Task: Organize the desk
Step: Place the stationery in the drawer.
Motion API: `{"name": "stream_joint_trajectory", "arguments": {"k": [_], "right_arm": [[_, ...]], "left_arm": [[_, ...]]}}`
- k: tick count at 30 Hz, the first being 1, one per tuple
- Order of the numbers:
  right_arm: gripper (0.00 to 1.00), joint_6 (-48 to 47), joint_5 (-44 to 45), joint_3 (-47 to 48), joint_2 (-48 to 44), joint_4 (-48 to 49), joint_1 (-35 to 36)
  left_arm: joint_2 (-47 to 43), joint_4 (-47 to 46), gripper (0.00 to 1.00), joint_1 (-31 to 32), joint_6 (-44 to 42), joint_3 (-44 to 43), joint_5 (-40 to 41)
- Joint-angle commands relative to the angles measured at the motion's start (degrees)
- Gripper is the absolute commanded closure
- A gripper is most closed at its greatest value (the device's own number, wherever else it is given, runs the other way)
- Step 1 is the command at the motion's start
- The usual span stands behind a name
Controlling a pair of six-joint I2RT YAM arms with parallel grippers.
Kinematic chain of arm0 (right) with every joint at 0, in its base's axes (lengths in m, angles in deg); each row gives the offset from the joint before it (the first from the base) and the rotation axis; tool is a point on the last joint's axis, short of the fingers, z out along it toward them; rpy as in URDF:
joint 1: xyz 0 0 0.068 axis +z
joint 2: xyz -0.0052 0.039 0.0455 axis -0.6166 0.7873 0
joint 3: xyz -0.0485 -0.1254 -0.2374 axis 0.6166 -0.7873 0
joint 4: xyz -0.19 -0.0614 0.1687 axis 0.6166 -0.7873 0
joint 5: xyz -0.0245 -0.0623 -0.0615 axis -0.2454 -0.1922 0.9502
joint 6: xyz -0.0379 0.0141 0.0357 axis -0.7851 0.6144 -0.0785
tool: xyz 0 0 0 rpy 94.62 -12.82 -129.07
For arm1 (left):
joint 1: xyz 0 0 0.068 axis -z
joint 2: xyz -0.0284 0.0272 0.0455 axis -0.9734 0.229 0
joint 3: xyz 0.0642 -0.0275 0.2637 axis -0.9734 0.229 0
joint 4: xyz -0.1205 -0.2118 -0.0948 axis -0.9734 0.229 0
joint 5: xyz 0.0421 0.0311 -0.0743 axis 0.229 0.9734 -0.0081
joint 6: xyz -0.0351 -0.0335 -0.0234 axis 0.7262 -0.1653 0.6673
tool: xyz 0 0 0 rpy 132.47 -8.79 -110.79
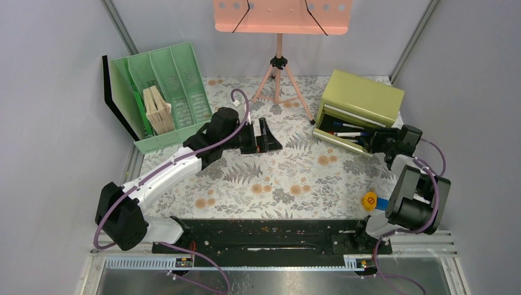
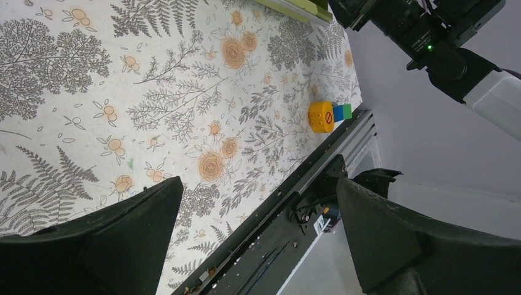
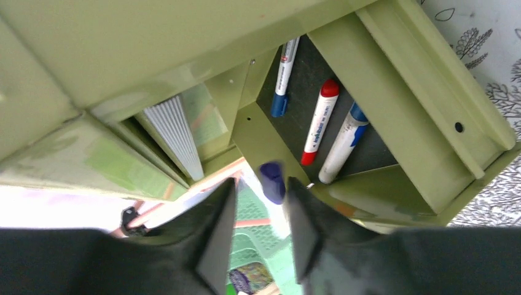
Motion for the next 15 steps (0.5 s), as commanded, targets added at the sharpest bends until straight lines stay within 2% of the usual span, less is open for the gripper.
{"name": "stream_joint_trajectory", "arguments": {"k": [1, 2, 3, 15], "right_arm": [[0.11, 0.8, 1.5, -0.4, -1.9, 2.2, -0.2], [0.02, 0.2, 1.8, -0.4, -2.6, 1.3, -0.2], [0.01, -0.5, 1.7, -0.1, -2.9, 0.8, -0.2], [0.01, -3.6, -5.0, 1.9, -5.0, -2.8, -0.2]], "left_arm": [[-3.1, -2.9, 0.01, -0.3, 0.5, 1.5, -0.9], [-3.2, -3.0, 0.01, -0.3, 0.6, 1.8, -0.9], [-3.2, -3.1, 0.01, -0.4, 0.7, 1.9, -0.9], [-4.7, -2.8, 0.01, -0.4, 1.1, 1.5, 1.5]]}}
